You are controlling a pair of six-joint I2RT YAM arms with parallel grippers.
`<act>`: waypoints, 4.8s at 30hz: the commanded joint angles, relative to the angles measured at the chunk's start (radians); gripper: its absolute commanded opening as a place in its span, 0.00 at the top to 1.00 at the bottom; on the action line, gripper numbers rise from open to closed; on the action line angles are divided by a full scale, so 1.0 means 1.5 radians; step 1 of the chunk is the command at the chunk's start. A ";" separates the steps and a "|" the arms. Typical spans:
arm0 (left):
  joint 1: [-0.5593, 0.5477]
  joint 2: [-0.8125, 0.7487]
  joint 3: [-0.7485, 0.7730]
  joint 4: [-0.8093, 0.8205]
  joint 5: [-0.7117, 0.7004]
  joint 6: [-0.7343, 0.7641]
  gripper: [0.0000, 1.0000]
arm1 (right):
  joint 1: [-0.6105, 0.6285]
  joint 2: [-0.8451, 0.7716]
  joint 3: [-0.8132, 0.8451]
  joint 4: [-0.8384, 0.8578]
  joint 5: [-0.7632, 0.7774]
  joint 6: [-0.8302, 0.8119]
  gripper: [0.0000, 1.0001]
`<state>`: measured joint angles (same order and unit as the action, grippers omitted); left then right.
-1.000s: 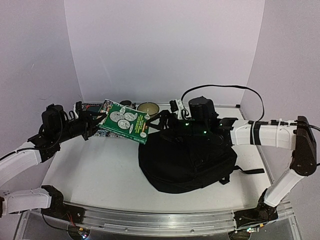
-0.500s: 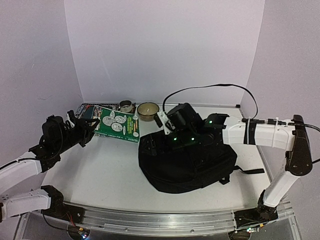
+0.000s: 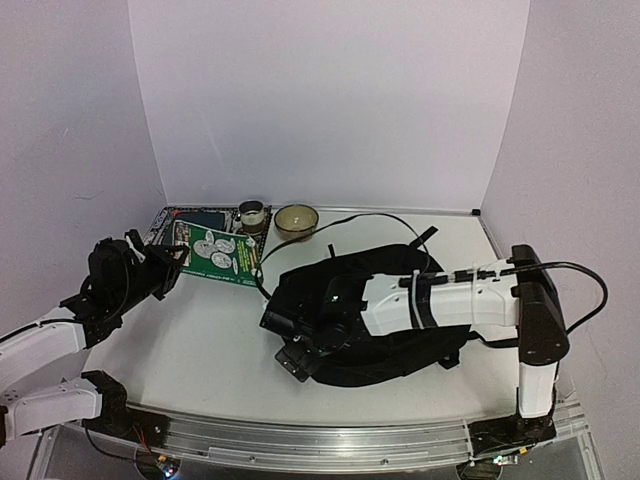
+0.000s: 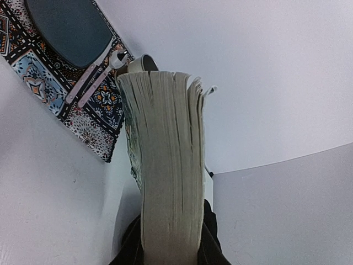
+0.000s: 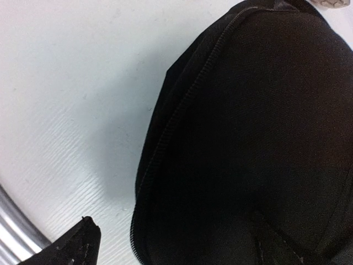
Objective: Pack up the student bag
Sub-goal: Pass from the right arm to the left, then pick up the largest pocket of the bag from the student bag, then place the book in the largest pocket of the bag.
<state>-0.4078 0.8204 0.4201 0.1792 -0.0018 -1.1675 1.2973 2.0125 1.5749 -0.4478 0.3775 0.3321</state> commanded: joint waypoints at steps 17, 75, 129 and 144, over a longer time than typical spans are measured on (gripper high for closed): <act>0.007 -0.012 0.052 0.030 0.090 -0.023 1.00 | 0.000 -0.056 0.087 -0.115 0.240 -0.021 0.88; -0.273 0.034 0.103 -0.019 0.060 -0.210 1.00 | -0.058 -0.122 0.156 -0.058 0.385 0.171 1.00; -0.403 0.477 0.253 0.309 -0.109 -0.051 1.00 | -0.058 -0.210 0.021 0.086 0.189 0.175 1.00; -0.413 0.491 0.231 0.228 -0.095 0.081 0.55 | -0.058 -0.234 -0.016 0.087 0.191 0.177 1.00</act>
<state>-1.0225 1.6039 0.7616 0.5658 -0.1482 -1.1315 1.2057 1.7197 1.5659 -0.3366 0.6422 0.5866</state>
